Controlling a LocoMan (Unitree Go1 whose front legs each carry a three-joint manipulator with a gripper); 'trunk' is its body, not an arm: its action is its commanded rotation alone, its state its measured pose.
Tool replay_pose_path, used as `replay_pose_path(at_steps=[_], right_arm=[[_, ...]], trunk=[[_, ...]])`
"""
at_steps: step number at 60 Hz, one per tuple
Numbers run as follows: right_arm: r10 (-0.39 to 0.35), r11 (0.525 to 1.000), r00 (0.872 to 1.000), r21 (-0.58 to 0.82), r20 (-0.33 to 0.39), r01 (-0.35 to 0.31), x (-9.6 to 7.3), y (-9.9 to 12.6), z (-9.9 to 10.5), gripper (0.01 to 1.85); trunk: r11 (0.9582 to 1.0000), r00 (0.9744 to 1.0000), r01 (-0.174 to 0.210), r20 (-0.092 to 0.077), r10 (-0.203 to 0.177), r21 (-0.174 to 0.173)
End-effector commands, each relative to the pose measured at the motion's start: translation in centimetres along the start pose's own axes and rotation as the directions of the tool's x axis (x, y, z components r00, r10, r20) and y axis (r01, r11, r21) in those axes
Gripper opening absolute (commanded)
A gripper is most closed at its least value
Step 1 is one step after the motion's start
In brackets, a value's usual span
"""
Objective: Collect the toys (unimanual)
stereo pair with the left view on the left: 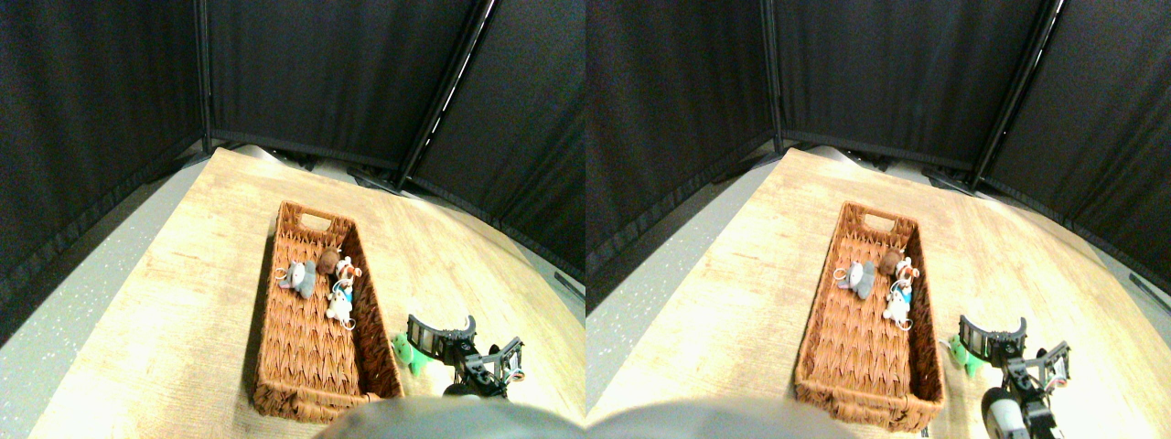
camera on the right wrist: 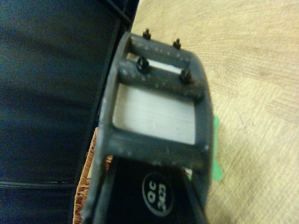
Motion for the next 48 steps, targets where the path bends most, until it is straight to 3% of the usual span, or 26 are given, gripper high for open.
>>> replay_pose_path(at_steps=[1,24,48], right_arm=[[-0.006,1.0,1.0,0.018,0.024,0.006,0.7,-0.5,0.2,1.1],[-0.075,0.995,0.997,0.074,0.014,0.074,2.3,-3.2,0.8,1.05],[-0.121,0.987,0.993,0.102,-0.011,0.122,2.1,-4.6,-0.1,1.14]], trunk=[[0.9996,0.9998,-0.019,-0.011,0.019,-0.02],[0.9996,0.9996,-0.027,-0.004,0.027,-0.013],[0.9988,0.9989,-0.046,-0.01,0.046,-0.016]])
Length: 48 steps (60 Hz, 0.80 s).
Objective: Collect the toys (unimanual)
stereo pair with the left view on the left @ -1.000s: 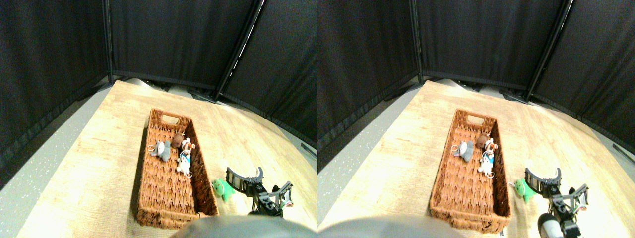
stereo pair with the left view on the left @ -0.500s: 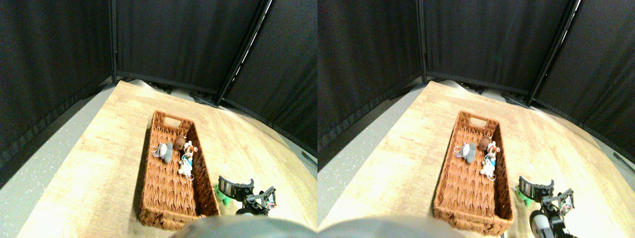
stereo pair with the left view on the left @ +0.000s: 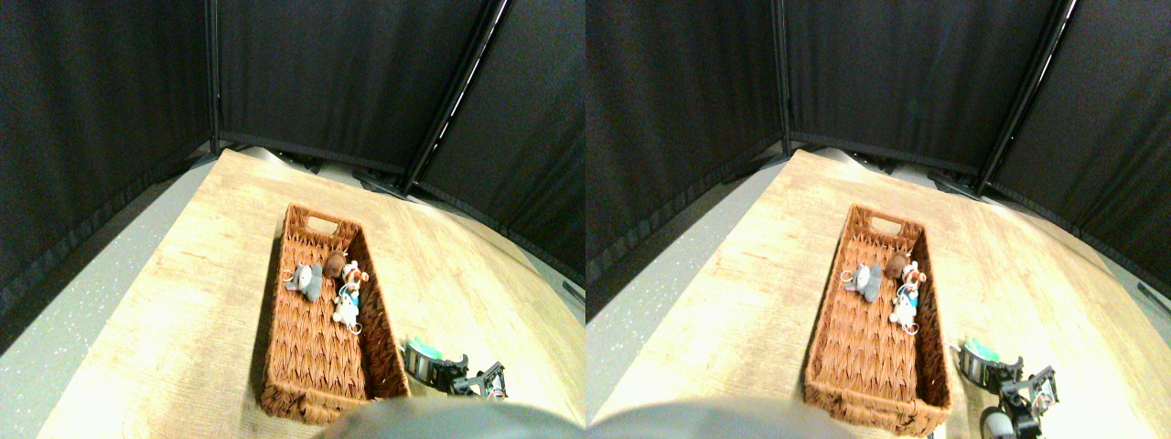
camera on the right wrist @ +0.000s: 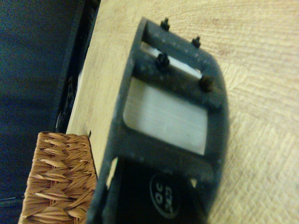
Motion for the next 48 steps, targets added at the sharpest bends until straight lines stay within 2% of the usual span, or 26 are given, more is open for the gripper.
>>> replay_pose_path(at_steps=[1,14,18,31,32,39,48], right_arm=[[0.056,0.998,0.998,0.008,-0.001,-0.056,0.0,0.9,-0.4,1.15],[0.058,0.998,0.998,0.029,-0.003,-0.058,0.9,0.8,-0.8,1.11],[0.059,0.998,0.998,0.036,0.0,-0.059,1.0,0.8,-0.8,1.11],[0.068,0.997,0.997,0.031,0.024,-0.068,1.4,0.5,-1.0,1.08],[0.065,0.997,0.997,0.043,0.03,-0.067,1.5,0.5,-0.9,1.07],[0.068,0.996,0.997,0.053,0.032,-0.069,1.6,0.4,-0.9,1.06],[0.074,0.996,0.996,0.044,0.058,-0.077,2.2,-0.1,-0.6,0.95]], trunk=[[0.9996,0.9996,-0.023,-0.014,0.023,-0.014],[0.9994,0.9996,-0.027,-0.008,0.027,-0.022],[0.9994,0.9995,-0.028,-0.014,0.027,-0.022],[0.9995,0.9996,-0.025,-0.01,0.025,-0.022],[0.9996,0.9997,-0.02,-0.015,0.02,-0.019],[0.9996,0.9997,-0.02,-0.015,0.019,-0.019],[0.9998,0.9998,-0.015,-0.016,0.014,-0.015]])
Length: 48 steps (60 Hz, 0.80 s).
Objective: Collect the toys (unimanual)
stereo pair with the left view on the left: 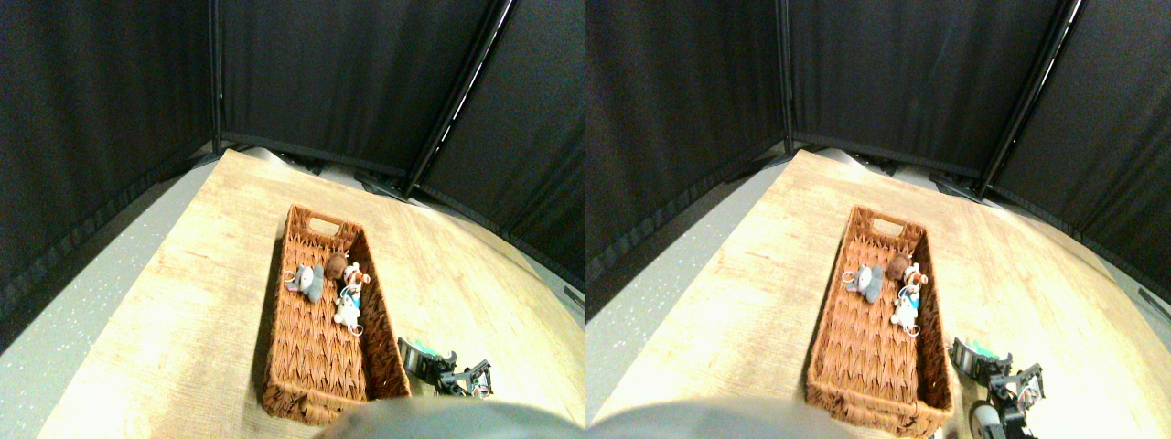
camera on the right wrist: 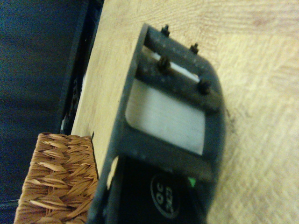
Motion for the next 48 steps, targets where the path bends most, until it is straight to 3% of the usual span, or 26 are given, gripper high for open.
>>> replay_pose_path(at_steps=[1,7,21,29,31,35,44,48], right_arm=[[0.046,0.999,0.998,-0.017,0.037,-0.045,0.5,0.3,0.2,0.95],[0.068,0.997,0.997,-0.051,0.043,-0.066,0.5,0.4,-0.1,0.76],[0.062,0.998,0.997,-0.015,0.056,-0.061,0.6,1.0,0.1,0.72],[0.062,0.998,0.996,-0.01,0.07,-0.061,0.5,1.2,0.0,0.58],[0.063,0.998,0.991,-0.036,0.115,-0.06,0.4,1.4,-0.2,0.31],[0.082,0.995,0.984,-0.069,0.157,-0.072,0.5,1.5,-0.3,0.15],[0.068,0.995,0.98,-0.087,0.187,-0.052,0.6,1.6,-0.3,0.19],[0.078,0.99,0.971,-0.131,0.225,-0.049,0.4,2.3,-0.2,0.3]], trunk=[[0.9999,0.9998,-0.008,-0.017,0.008,-0.01],[0.9999,0.9998,-0.007,-0.019,0.007,-0.01],[1.0,0.9999,-0.001,-0.017,0.001,-0.009],[0.9999,0.9998,0.001,-0.019,-0.001,-0.01],[0.9999,0.9998,0.003,-0.02,-0.004,-0.011],[0.9999,0.9997,0.005,-0.023,-0.005,-0.009],[0.9999,0.9997,0.005,-0.024,-0.005,-0.01],[0.9999,0.9997,0.008,-0.021,-0.009,-0.008]])
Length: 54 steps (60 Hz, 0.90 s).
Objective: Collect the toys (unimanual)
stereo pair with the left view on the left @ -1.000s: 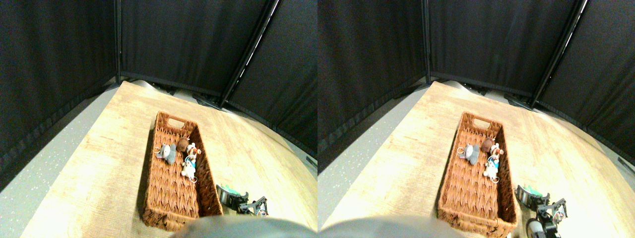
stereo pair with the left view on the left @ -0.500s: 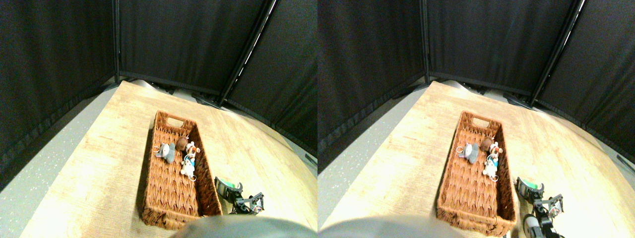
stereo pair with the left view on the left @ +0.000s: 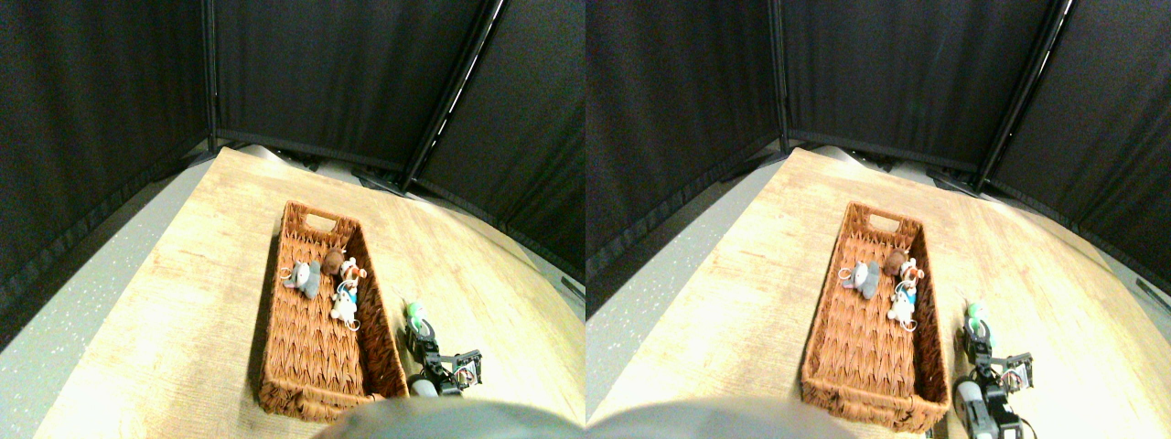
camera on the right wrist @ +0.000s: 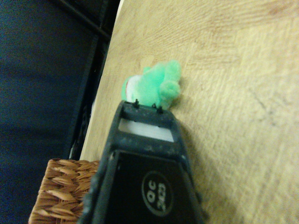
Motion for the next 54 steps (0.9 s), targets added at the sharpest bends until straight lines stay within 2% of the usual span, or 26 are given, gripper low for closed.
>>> replay_pose_path(at_steps=[1,6,17,28,30,31,32,34,36,39,42,43,44,47,54], right_arm=[[0.018,0.998,0.998,-0.061,0.052,-0.015,-0.2,0.8,0.2,0.29],[0.016,0.999,0.999,-0.043,0.05,-0.014,-0.3,1.0,0.4,0.32],[0.056,0.997,0.998,-0.046,0.04,-0.054,-0.5,1.5,0.9,0.33],[0.085,0.995,0.996,-0.049,0.031,-0.083,-0.7,1.6,1.1,0.31],[0.095,0.993,0.995,-0.079,0.025,-0.092,-0.7,1.6,1.1,0.29],[0.141,0.975,0.99,-0.174,-0.011,-0.14,-0.6,1.7,1.1,0.2],[0.156,0.968,0.988,-0.195,-0.022,-0.157,-0.6,1.7,1.1,0.14],[0.156,0.967,0.987,-0.2,-0.02,-0.157,-0.6,1.7,1.1,0.14],[0.135,0.968,0.991,-0.211,-0.002,-0.132,-0.7,1.7,1.0,0.34],[0.119,0.981,0.993,-0.153,0.01,-0.116,-0.8,1.6,1.0,0.62],[0.116,0.984,0.993,-0.139,0.011,-0.114,-0.8,1.6,1.1,0.72],[0.109,0.989,0.994,-0.103,0.012,-0.107,-0.8,1.7,1.0,0.84],[0.109,0.989,0.994,-0.103,0.012,-0.107,-0.8,1.7,1.0,0.84],[0.111,0.991,0.993,-0.084,0.03,-0.108,-0.7,1.7,1.0,1.0],[0.126,0.991,0.992,-0.041,0.029,-0.125,-0.4,2.0,0.9,0.99]], trunk=[[0.9998,0.9999,-0.006,-0.014,0.005,-0.018],[0.9998,0.9999,-0.003,-0.014,0.003,-0.017],[0.9998,1.0,-0.002,-0.004,0.002,-0.02],[0.9997,1.0,-0.005,-0.001,0.005,-0.024],[0.9997,1.0,-0.005,-0.001,0.005,-0.024],[0.9996,1.0,-0.01,0.0,0.01,-0.026],[0.9996,1.0,-0.01,0.0,0.01,-0.026],[0.9996,1.0,-0.01,0.0,0.01,-0.026],[0.9996,0.9999,-0.011,0.003,0.011,-0.028],[0.9995,0.9999,-0.012,0.003,0.012,-0.028],[0.9995,0.9999,-0.013,0.004,0.014,-0.028],[0.9995,0.9999,-0.013,0.004,0.014,-0.028],[0.9995,0.9999,-0.013,0.004,0.014,-0.028],[0.9995,0.9999,-0.012,0.007,0.012,-0.028],[0.9996,0.9999,-0.012,0.009,0.012,-0.026]])
